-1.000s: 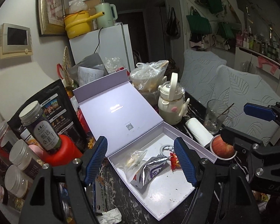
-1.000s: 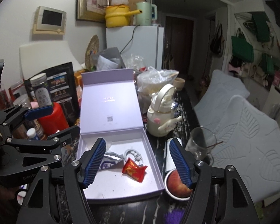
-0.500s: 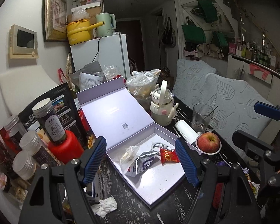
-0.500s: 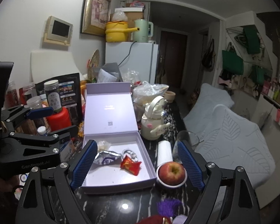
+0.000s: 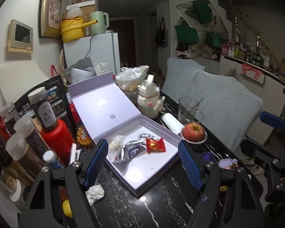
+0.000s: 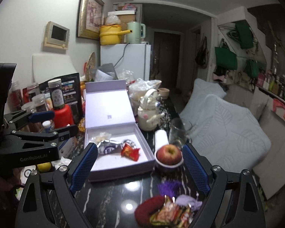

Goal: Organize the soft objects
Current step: 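Move both open grippers back from the box toward the remaining snacks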

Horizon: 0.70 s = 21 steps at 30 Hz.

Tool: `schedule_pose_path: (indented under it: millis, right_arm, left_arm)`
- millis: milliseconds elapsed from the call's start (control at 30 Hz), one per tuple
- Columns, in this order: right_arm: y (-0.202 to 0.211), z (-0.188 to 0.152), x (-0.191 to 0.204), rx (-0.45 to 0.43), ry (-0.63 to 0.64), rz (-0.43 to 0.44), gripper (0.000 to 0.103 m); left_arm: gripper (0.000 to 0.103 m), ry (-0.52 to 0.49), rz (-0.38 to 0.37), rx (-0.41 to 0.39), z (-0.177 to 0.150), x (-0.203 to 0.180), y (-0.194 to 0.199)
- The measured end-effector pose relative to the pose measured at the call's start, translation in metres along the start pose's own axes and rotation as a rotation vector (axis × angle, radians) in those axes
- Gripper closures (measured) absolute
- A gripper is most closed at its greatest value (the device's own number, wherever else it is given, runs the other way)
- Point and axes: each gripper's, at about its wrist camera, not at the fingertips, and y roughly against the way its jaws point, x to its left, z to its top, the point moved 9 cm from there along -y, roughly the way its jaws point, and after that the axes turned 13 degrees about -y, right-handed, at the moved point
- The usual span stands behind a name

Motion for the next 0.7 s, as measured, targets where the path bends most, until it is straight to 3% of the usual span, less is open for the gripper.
schedule_pose_path:
  millis: [300,700]
  right_arm:
    - [0.027,-0.031,-0.024,0.006,-0.031,-0.051,0.011]
    - [0.045,-0.073,-0.070,0.052,-0.122,-0.116,0.011]
  left_arm:
    - [0.027,-0.046,-0.096,0.008,-0.020,-0.048,0.008]
    - [0.027,-0.078,-0.166,0.027,-0.037,-0.091,-0.001]
